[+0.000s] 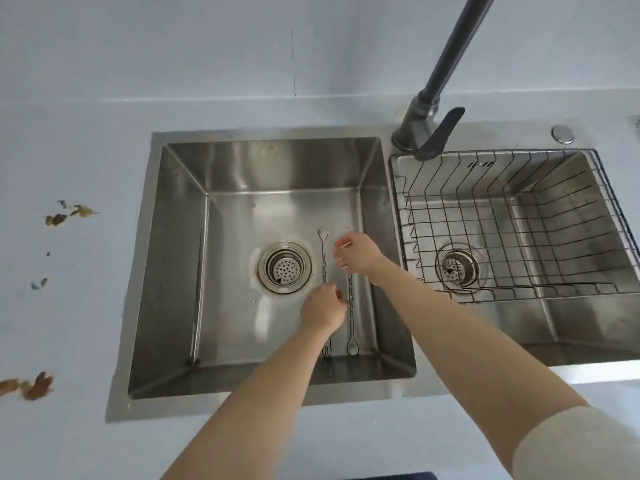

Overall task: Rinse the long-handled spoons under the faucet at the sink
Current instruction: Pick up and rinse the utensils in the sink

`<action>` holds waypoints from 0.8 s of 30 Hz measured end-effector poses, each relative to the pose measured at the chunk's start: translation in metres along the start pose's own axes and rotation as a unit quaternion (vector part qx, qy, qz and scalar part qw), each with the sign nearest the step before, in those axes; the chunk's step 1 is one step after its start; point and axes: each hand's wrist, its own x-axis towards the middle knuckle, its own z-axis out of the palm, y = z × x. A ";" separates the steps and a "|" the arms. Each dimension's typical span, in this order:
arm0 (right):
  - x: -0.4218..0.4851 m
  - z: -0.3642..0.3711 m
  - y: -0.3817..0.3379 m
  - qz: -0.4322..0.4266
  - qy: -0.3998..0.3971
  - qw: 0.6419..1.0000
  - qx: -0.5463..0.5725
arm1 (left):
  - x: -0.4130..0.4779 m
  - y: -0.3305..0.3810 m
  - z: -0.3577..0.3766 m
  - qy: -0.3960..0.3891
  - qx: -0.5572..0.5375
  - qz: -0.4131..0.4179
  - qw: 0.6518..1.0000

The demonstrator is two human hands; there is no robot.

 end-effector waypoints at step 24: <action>0.057 0.031 0.062 0.046 0.148 0.949 -0.275 | 0.053 0.001 0.043 0.002 -0.022 -0.049 0.999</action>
